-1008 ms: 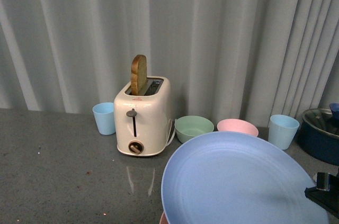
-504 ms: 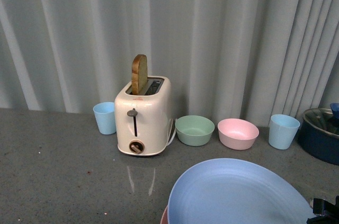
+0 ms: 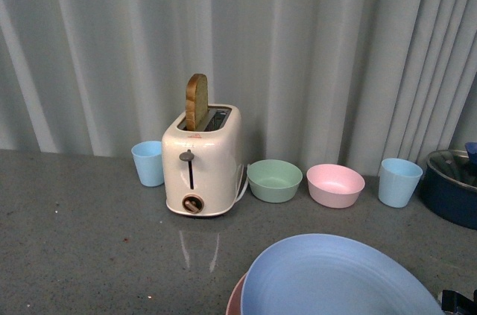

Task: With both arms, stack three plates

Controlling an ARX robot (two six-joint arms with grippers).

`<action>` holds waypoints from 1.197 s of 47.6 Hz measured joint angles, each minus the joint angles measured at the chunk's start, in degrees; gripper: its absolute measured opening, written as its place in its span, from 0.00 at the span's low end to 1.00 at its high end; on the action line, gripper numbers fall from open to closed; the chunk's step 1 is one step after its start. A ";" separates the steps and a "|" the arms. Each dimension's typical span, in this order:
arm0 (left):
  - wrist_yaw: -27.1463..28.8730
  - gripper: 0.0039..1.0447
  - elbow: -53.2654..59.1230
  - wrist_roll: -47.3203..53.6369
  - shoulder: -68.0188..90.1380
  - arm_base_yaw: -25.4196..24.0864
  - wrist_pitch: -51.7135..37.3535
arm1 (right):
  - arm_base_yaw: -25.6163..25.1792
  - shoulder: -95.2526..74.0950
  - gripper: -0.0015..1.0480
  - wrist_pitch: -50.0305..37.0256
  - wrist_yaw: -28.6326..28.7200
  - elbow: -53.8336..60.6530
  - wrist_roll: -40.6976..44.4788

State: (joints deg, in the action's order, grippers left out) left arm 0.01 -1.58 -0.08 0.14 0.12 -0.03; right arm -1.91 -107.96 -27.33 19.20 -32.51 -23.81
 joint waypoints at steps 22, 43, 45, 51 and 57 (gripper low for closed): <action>0.00 0.94 0.00 0.00 0.00 0.00 0.00 | 0.26 -0.68 0.33 0.92 0.92 -0.39 -0.20; 0.00 0.94 0.00 0.00 0.00 0.00 0.00 | -6.99 18.38 0.92 8.13 2.05 6.49 -0.44; 0.00 0.94 0.00 0.00 0.00 0.00 0.00 | -8.22 20.61 0.92 9.33 1.77 6.73 -0.46; 0.00 0.94 0.00 0.00 0.00 0.00 0.00 | -12.81 31.15 0.93 14.91 -1.25 6.71 0.04; 0.00 0.94 0.00 0.00 0.00 0.00 0.00 | -15.02 41.68 0.93 19.89 -2.80 5.25 0.33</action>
State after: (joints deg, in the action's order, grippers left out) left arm 0.01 -1.58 -0.08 0.14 0.12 -0.03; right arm -16.93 -66.28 -7.44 16.40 -27.27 -23.49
